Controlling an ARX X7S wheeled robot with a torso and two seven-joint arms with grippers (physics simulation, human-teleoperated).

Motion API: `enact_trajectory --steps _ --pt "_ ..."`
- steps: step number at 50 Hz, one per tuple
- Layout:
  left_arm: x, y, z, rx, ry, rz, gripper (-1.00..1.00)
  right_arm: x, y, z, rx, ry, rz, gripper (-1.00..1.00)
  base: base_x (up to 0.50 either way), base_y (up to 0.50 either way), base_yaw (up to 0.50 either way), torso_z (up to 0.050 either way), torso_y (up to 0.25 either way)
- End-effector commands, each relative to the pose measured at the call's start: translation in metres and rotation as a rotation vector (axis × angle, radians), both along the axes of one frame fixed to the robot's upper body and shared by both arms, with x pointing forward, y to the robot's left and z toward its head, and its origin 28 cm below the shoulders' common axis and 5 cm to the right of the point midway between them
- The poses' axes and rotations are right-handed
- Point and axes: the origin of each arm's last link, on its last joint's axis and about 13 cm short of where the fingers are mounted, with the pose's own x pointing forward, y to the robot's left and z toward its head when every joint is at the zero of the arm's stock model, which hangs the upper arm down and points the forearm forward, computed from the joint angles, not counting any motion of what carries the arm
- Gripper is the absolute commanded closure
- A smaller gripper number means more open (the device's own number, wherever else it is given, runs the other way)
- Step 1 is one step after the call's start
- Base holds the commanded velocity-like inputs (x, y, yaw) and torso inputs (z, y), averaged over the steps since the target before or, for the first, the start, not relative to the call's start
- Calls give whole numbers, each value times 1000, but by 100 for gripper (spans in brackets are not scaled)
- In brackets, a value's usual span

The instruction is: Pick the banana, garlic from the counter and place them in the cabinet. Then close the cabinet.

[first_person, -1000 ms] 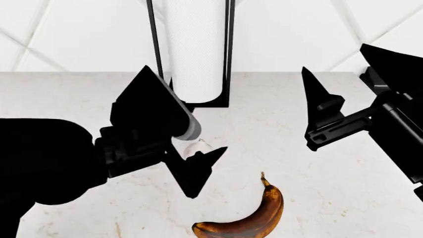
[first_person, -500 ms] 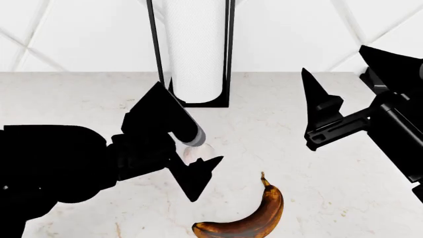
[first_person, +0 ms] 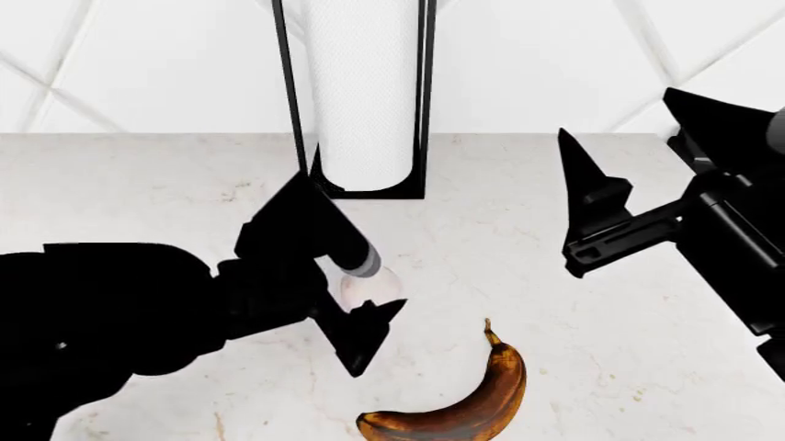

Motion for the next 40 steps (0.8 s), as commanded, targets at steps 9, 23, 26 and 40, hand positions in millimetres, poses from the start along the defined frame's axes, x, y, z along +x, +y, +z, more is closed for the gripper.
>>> enact_trajectory --steps 9,23,26,40 --pt "6 4 -18 15 41 25 -100 5 1 -4 -2 11 -3 -100 0 0 0 0 0" --pt "6 4 -24 27 60 16 -100 5 1 -5 -2 13 -1 -100 0 0 0 0 0" --pt "7 4 -27 30 67 13 -100 6 1 -5 -1 14 -2 -100 0 0 0 0 0" --pt "3 1 -20 18 28 -9 100 4 0 -4 0 13 -5 -100 0 0 0 -1 0"
